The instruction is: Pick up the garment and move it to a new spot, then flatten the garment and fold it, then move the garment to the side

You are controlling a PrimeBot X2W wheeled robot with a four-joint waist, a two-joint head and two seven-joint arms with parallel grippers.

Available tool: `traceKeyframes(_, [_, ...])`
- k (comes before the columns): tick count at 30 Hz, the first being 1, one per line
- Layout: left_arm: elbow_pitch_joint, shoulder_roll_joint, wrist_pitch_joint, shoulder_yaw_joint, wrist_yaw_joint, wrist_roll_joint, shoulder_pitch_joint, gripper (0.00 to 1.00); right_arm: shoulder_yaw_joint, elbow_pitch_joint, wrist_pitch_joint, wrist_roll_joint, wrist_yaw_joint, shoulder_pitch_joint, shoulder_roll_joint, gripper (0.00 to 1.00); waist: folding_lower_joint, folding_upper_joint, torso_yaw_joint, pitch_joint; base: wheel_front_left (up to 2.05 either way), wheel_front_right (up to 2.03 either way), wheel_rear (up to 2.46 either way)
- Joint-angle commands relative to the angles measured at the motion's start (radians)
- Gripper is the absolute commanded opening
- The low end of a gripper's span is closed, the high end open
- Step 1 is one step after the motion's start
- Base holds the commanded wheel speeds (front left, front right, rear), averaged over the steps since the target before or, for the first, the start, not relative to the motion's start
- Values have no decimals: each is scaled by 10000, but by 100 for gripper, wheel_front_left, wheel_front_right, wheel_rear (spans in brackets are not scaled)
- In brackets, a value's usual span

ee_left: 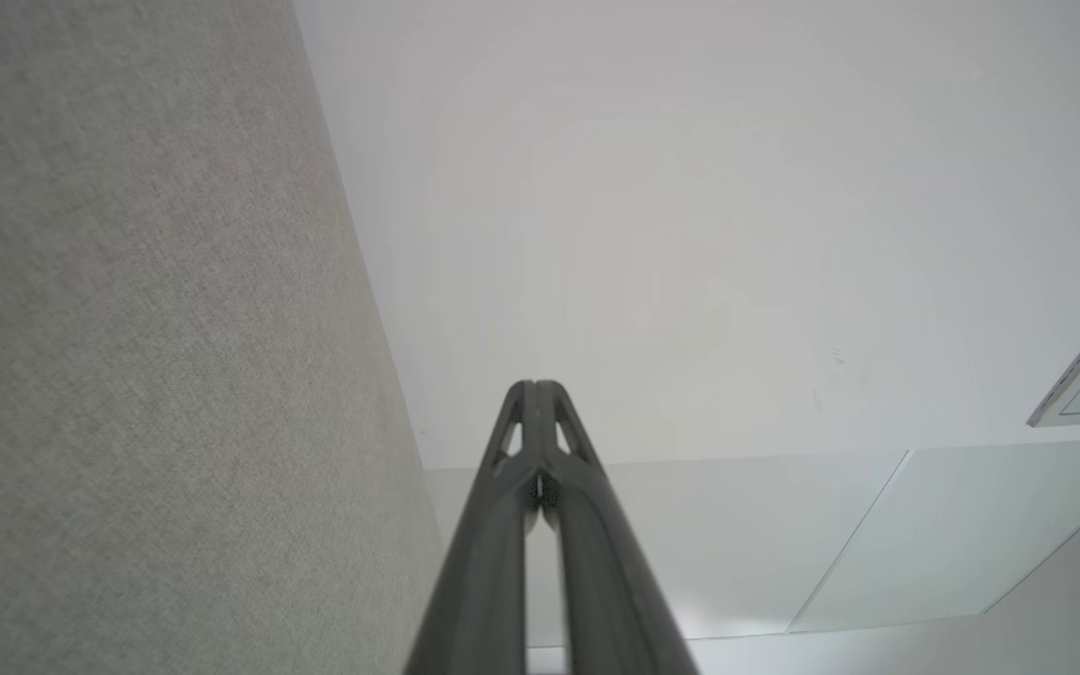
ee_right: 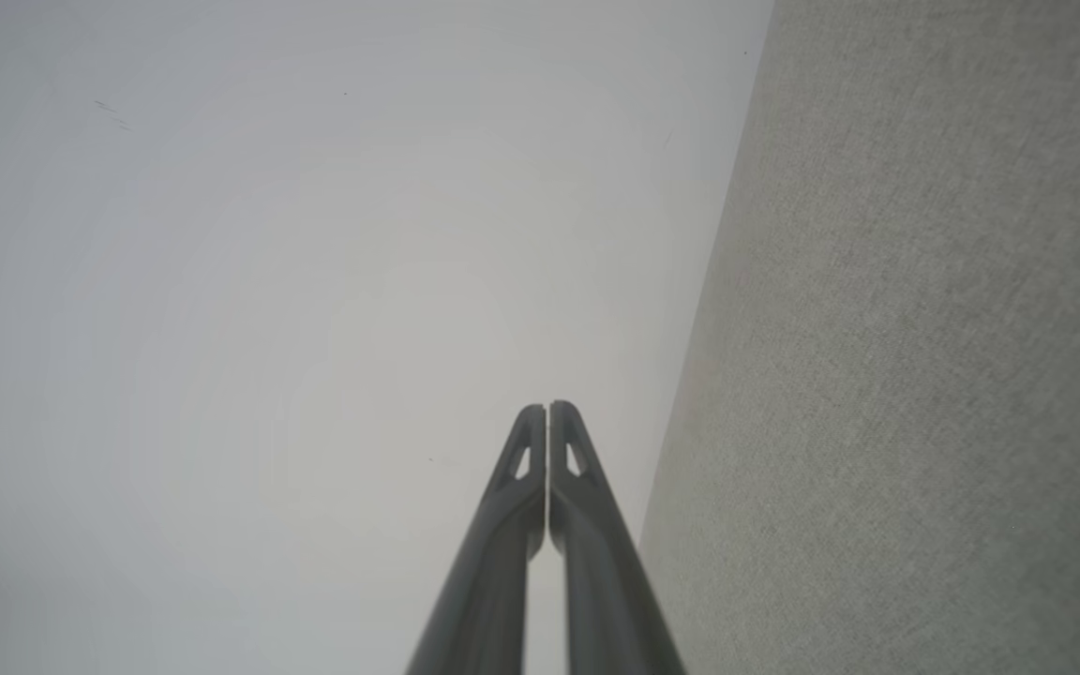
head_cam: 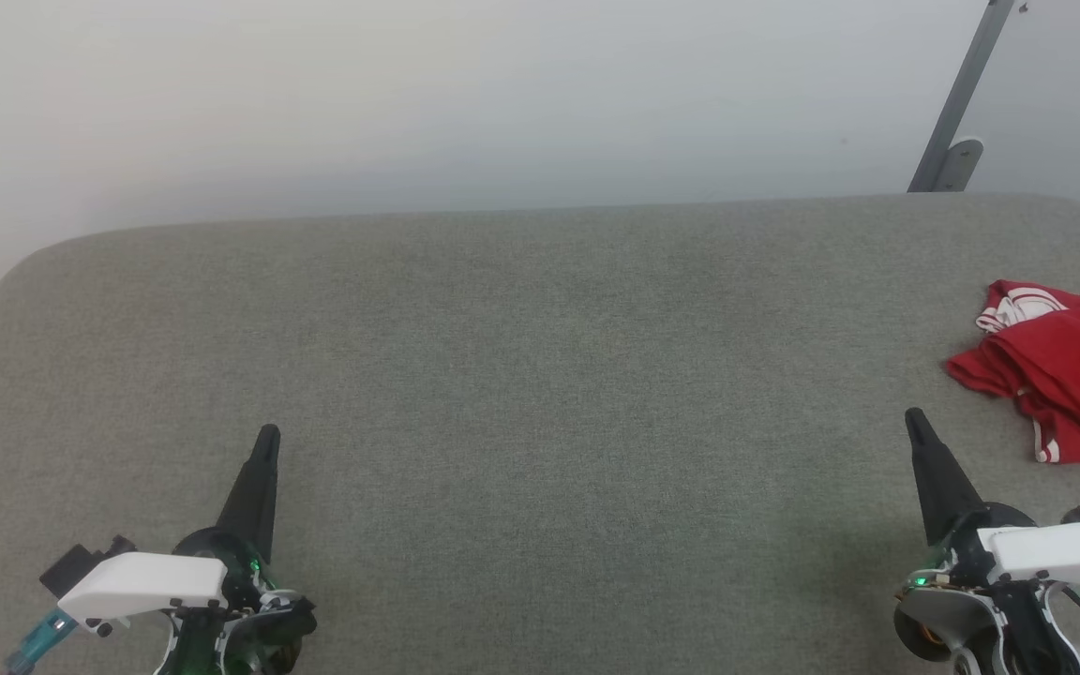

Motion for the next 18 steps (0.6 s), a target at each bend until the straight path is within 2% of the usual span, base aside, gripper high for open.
traceKeyframes(1, [-6, -30, 43, 2, -4, -21, -111, 0, -7, 18, 34, 42, 0, -49, 31, 0, 0, -1, 0, 0, 0, 0, 0])
traceKeyframes(18, [-6, -29, 44, 1, -4, -20, -111, 0, -4, 18, 33, 43, 0, -48, 32, 0, 0, -1, 0, 0, 0, 0, 0])
